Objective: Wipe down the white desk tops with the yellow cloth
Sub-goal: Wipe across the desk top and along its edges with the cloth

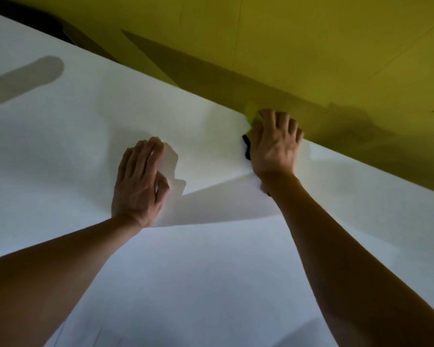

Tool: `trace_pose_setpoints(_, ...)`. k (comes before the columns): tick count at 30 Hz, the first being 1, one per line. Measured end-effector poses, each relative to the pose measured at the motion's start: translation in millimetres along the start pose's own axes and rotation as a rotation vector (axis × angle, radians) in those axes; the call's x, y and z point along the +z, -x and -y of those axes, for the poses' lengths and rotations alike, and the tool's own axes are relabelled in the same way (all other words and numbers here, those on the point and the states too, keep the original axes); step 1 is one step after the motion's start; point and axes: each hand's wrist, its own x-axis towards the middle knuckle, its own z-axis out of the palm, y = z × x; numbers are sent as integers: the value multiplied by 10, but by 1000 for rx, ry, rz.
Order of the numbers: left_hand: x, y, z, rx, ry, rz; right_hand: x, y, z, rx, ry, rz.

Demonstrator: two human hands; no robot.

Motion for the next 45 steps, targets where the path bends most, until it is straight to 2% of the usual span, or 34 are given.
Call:
trace_pose_setpoints(5,-14,-13,-46,-12,13,-5,-7,-41,177,98,13,-22)
trace_pose_setpoints(10,-13,3,-38,-8,22,-18,212,-326,1054,-12,4,165)
trace_pose_setpoints(14,-9,-10,-23,-10,22,-25,371,-488,1440,-104,-26,166)
trace_pose_setpoints(17,-3,1,-7,-2,33,-27,355,-389,1173,-102,-13,131)
trace_pose_setpoints(20,-17,19,10,4,33,-10,189,-156,501,38,26,14)
trace_pose_setpoints(24,-29,8,-27,-13,35,-16,-184,105,-408,141,64,-11)
trace_pose_setpoints(26,-20,4,-59,-18,41,-33,-216,135,-471,205,68,-38)
trace_pose_setpoints(29,-18,2,-53,-18,44,-31,-96,66,-171,273,83,-35)
trace_pose_setpoints(33,-17,14,-37,-19,37,-9,75,-97,446,123,54,50)
trace_pose_setpoints(37,1,4,-50,-18,41,-26,142,-200,758,34,-14,39)
trace_pose_setpoints(41,4,34,-26,-6,22,-28,89,-68,369,31,-24,6)
trace_pose_setpoints(45,-27,-2,-75,3,-12,-51,-249,151,-588,145,31,-25)
